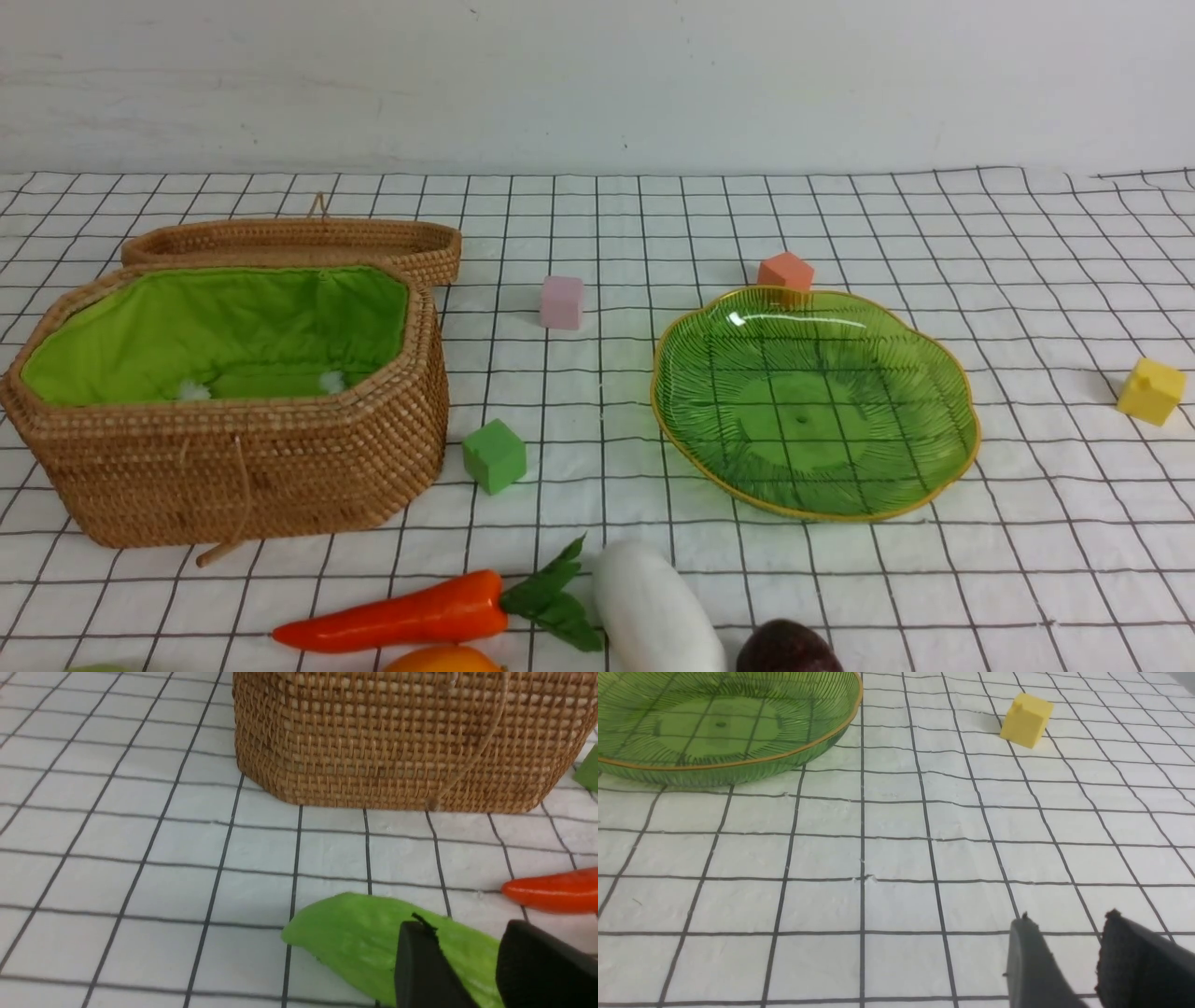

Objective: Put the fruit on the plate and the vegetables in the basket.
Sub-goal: Take a chayote with your left arm and place it on the basket on the left.

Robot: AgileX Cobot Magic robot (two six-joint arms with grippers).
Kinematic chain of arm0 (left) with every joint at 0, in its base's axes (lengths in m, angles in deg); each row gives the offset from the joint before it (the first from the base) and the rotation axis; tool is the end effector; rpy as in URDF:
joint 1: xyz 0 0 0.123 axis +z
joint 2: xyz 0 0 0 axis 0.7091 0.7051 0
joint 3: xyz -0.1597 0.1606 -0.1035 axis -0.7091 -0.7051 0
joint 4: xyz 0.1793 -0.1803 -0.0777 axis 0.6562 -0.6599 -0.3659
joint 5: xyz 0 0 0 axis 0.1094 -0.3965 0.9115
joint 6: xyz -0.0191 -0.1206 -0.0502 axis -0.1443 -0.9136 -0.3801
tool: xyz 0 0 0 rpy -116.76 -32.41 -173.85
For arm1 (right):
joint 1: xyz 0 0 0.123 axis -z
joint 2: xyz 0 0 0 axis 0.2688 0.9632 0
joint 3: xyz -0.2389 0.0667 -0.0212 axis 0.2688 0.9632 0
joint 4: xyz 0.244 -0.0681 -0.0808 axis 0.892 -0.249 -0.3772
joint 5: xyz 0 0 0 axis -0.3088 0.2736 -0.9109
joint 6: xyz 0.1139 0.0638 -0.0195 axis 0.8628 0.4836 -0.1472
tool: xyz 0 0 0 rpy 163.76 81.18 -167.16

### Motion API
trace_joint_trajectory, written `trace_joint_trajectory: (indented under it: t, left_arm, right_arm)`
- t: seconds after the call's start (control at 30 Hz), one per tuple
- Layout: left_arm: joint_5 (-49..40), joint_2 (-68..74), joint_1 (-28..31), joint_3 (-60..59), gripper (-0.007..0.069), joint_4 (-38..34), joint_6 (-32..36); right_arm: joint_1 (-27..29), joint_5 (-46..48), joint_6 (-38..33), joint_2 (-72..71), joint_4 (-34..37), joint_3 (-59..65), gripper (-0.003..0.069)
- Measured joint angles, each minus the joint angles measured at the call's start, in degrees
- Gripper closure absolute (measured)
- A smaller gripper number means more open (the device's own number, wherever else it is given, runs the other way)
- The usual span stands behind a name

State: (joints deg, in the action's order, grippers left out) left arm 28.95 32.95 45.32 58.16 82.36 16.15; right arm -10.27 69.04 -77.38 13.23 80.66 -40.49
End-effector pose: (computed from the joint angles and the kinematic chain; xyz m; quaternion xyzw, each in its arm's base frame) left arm 0.1430 0.0037 0.1589 -0.0486 0.8019 -0.0190 0.5951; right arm 0.1404 -0.0120 0.1609 -0.0130 0.8127 -0.0589 0.5795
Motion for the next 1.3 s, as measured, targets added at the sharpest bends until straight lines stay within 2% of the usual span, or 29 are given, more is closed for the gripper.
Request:
trace_joint_trajectory:
  t: [0.03,0.2,0.3,0.33,0.4,0.6,0.67,0.73,0.77,0.87,0.97,1.13,1.3]
  left_arm:
    - [0.5,0.0,0.0,0.0,0.0386,-0.1,0.0]
    - [25.2,0.0,0.0,0.0,0.0386,-9.6,-5.4]
    - [37.1,0.0,0.0,0.1,0.0386,-13.3,-6.5]
    - [40.1,0.0,0.0,1.0,0.0386,-15.8,-7.6]
    - [40.5,0.2,0.0,3.8,0.0386,-17.8,-8.9]
    - [31.2,9.0,0.0,22.9,0.0386,-20.3,-9.9]
    - [19.8,15.4,0.0,33.7,0.0386,-20.5,-10.0]
    - [10.6,19.7,0.0,38.4,0.0386,-19.9,-10.0]
    - [9.6,19.7,0.0,38.7,0.0386,-19.8,-10.0]
    - [-6.0,26.5,0.0,40.6,0.0386,-14.8,-10.2]
    - [-14.0,30.3,0.0,40.5,0.0386,-12.5,-11.6]
    - [-20.5,33.8,0.0,40.5,0.0386,-12.5,-15.5]
    - [-22.0,34.4,0.0,40.5,0.0386,-12.9,-17.0]
  right_arm:
    - [0.0,0.0,0.0,0.0,0.0,0.0,0.0416]
    - [0.0,0.0,0.0,0.0,0.0,0.0,0.0416]
    - [0.0,0.0,0.0,0.0,0.0,0.0,0.0416]
    - [0.0,0.0,0.0,0.0,0.0,0.0,0.0416]
    - [0.0,0.0,0.0,0.0,0.0,0.0,0.0416]
    - [0.0,0.0,0.0,0.0,0.0,0.0,0.0416]
    - [0.0,0.0,0.0,0.0,0.0,0.0,0.0416]
    - [0.0,0.0,0.0,0.0,0.0,0.0,0.0416]
    - [0.0,0.0,0.0,0.0,0.0,0.0,0.0416]
    - [0.0,0.0,0.0,0.0,0.0,0.0,0.0416]
    - [0.0,0.0,0.0,0.0,0.0,0.0,0.0416]
    - [0.0,0.0,0.0,0.0,0.0,0.0,0.0416]
    - [0.0,0.0,0.0,0.0,0.0,0.0,0.0416]
